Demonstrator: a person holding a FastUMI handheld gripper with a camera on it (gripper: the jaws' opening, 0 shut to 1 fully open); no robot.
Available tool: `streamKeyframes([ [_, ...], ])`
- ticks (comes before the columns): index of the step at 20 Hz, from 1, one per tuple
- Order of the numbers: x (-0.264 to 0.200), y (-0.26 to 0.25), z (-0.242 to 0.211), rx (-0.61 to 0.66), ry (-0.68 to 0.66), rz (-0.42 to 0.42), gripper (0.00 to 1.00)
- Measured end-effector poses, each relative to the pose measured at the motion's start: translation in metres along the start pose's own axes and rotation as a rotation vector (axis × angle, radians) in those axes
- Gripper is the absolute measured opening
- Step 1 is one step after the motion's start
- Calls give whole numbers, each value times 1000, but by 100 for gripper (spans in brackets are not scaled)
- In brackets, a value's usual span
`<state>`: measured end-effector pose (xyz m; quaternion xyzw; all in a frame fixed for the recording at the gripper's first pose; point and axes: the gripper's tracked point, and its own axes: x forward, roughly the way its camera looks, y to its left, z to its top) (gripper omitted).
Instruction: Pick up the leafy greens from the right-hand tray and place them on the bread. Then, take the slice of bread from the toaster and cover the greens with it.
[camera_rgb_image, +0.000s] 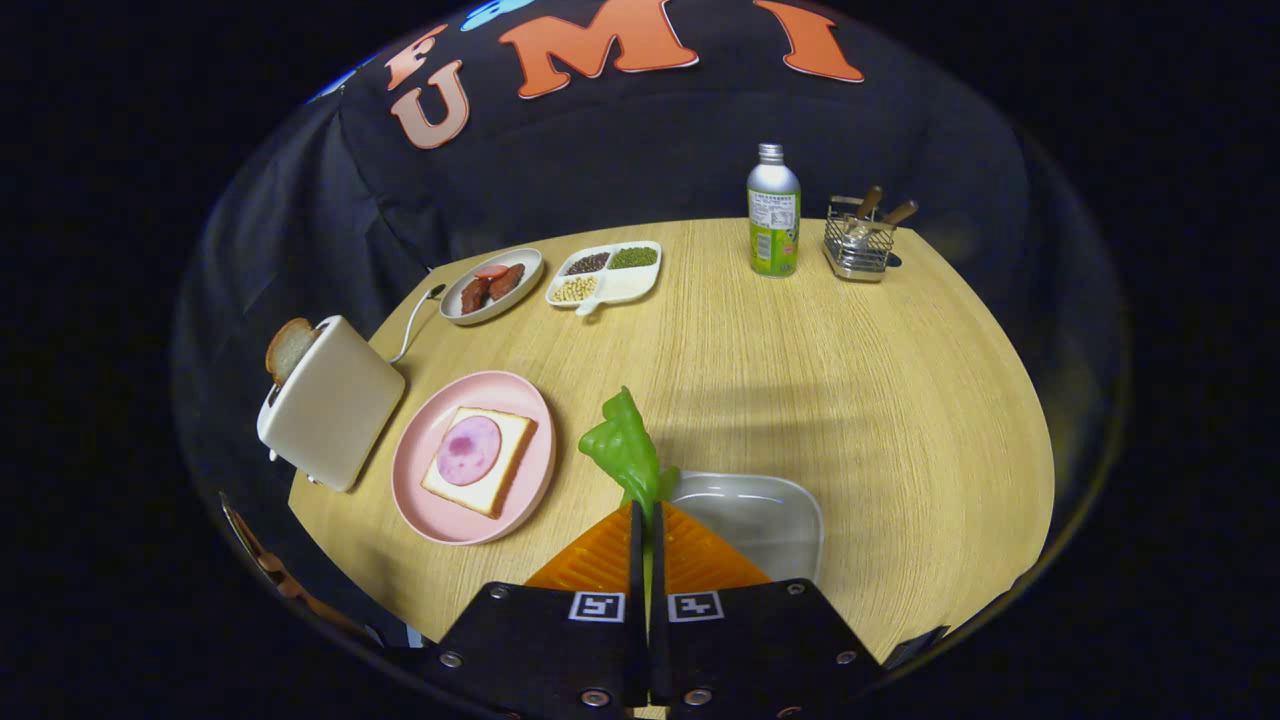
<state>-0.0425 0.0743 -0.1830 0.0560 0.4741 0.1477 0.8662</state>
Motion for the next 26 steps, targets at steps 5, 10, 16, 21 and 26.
streamKeyframes([
  [5,0,43,21,-47,-36,65,2],
  [10,12,84,30,-93,-30,121,2],
  [16,34,124,31,-130,3,150,2],
  [21,65,145,19,-169,60,129,2],
  [26,88,167,1,-190,124,146,2],
])
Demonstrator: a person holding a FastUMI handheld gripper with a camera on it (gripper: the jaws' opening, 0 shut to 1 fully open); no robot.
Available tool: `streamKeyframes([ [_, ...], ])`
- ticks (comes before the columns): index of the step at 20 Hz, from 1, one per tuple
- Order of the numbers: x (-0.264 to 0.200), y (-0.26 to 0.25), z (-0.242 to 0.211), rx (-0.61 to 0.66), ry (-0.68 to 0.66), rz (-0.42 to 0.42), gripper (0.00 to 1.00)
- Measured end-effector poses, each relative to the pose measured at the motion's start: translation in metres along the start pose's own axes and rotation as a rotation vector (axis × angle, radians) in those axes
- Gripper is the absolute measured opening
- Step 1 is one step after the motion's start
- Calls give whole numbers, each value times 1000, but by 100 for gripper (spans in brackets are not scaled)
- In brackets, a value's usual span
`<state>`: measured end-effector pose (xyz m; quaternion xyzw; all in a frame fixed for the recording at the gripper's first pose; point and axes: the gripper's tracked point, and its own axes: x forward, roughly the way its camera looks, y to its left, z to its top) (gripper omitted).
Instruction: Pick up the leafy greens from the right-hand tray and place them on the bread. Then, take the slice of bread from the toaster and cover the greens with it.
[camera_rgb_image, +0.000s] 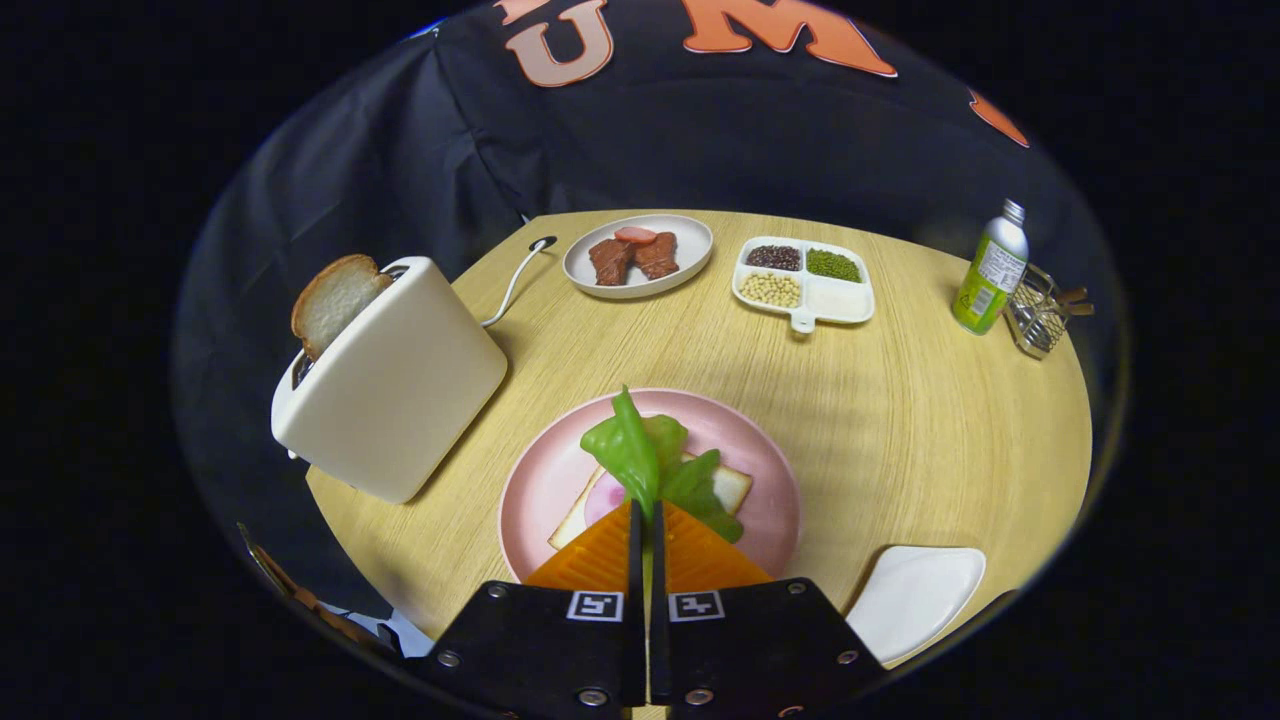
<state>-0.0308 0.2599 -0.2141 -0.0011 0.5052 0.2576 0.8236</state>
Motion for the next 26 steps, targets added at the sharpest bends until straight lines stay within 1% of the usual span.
streamKeyframes([
  [3,8,10,-4,-14,27,8,3],
  [6,13,15,-6,6,54,11,3],
  [10,10,20,0,-2,40,6,7],
  [14,0,23,10,-12,16,-9,14],
  [16,-8,31,18,-6,-5,4,21],
  [20,-26,49,39,-18,-55,29,38],
  [21,-30,56,43,-19,-64,42,45],
  [22,-33,64,48,-19,-72,57,50],
  [23,-38,71,54,-19,-79,73,61],
  [26,-50,91,73,-31,-102,98,78],
])
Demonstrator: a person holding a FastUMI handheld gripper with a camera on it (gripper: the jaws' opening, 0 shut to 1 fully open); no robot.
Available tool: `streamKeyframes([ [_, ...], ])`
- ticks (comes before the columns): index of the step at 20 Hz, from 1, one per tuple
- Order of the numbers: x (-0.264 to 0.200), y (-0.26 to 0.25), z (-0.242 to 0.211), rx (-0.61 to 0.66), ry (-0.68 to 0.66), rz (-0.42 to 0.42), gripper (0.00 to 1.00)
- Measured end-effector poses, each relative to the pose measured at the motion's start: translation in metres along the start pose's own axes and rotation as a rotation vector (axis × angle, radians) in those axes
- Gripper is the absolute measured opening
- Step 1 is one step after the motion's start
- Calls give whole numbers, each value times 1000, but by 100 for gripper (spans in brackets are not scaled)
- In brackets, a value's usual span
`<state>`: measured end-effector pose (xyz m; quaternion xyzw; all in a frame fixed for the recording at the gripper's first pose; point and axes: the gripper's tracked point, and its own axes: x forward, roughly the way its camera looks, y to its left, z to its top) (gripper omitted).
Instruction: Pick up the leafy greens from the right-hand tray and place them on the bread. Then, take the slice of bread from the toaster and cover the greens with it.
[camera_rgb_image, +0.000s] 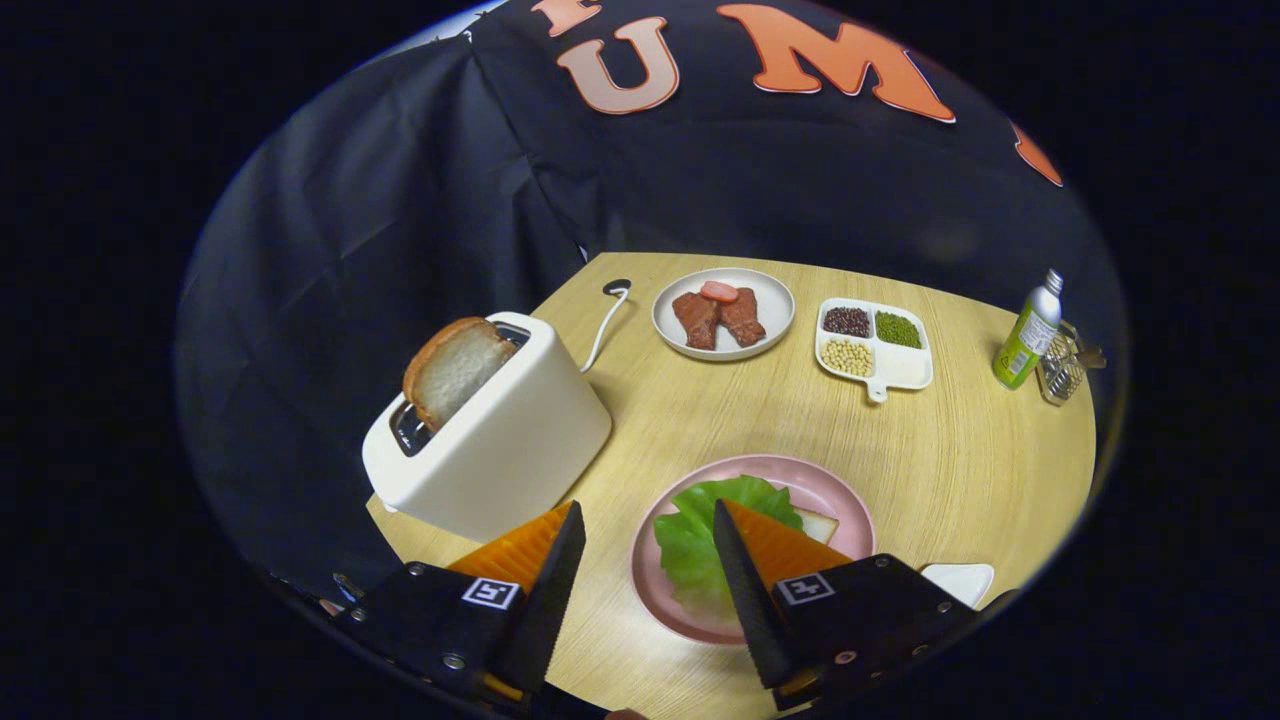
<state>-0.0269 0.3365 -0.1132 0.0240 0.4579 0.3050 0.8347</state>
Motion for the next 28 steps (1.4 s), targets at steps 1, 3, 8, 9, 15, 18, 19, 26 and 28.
streamKeyframes([
  [1,-3,7,7,-1,-6,9,85],
  [3,-7,27,19,8,-13,41,92],
  [8,-7,68,46,30,-1,101,97],
  [9,-4,77,49,36,8,115,97],
  [15,17,126,65,31,75,165,97],
  [18,32,141,65,44,127,172,97],
  [19,37,143,64,47,144,168,97],
  [26,65,150,61,112,234,128,90],
  [28,70,151,56,112,258,113,85],
])
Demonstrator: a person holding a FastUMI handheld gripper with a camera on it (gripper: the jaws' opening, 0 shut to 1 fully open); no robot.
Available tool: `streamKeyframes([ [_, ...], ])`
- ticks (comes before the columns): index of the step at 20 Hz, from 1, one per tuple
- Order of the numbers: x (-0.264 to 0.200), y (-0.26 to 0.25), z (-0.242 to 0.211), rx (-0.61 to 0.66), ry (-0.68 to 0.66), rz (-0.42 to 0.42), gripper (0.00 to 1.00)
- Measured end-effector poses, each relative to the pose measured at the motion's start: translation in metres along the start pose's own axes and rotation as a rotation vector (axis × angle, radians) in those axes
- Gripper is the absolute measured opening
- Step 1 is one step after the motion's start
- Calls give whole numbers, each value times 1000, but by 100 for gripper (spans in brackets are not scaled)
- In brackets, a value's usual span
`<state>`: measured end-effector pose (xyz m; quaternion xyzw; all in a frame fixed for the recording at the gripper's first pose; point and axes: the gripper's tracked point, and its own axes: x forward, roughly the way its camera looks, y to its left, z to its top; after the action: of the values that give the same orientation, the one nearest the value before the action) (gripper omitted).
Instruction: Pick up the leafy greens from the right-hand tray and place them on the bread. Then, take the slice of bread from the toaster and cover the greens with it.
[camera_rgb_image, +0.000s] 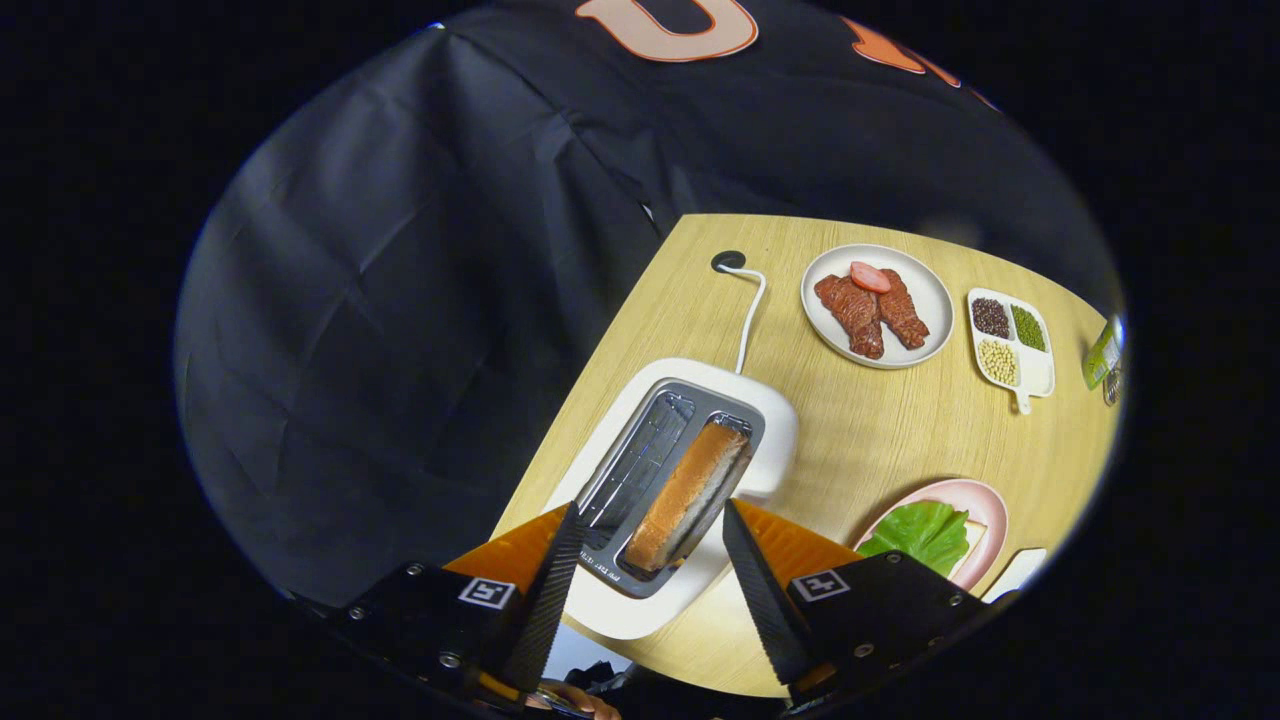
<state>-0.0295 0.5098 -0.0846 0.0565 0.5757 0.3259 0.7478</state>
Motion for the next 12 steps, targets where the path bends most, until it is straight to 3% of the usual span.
streamKeyframes([
  [4,8,-5,0,14,18,-27,69],
  [6,8,-8,-2,20,37,-36,56],
  [7,9,-8,-4,25,40,-29,42],
  [8,8,-10,0,30,27,-35,37],
  [9,5,-13,3,32,6,-47,25],
  [12,-1,-14,8,29,-32,-43,14],
])
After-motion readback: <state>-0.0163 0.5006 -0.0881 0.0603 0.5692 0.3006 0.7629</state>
